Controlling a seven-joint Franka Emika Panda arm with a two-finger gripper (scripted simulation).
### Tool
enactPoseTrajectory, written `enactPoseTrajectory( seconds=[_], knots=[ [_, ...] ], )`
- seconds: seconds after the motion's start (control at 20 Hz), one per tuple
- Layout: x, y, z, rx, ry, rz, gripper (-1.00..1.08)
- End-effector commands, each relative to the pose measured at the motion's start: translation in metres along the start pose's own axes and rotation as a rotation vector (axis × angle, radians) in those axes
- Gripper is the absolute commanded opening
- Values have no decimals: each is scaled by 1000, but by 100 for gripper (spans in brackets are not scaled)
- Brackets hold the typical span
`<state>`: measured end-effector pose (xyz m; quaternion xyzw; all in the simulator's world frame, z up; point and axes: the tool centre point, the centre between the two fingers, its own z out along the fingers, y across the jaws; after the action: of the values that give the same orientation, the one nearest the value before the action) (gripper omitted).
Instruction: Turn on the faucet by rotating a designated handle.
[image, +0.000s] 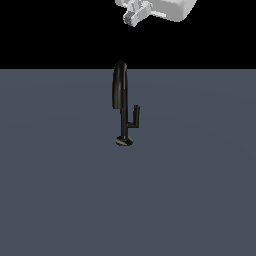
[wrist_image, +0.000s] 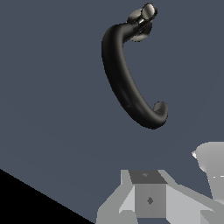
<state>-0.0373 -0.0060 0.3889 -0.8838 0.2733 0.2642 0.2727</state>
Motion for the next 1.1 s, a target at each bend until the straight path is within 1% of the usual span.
enactPoseTrajectory(
  seconds=[0.0,0.6,1.05],
  knots=[
    [18,-3,2,41,-39,42,-100],
    [106,-6,20,250,-243,260,-100],
    [179,2,51,438,-424,455,-100]
  ],
)
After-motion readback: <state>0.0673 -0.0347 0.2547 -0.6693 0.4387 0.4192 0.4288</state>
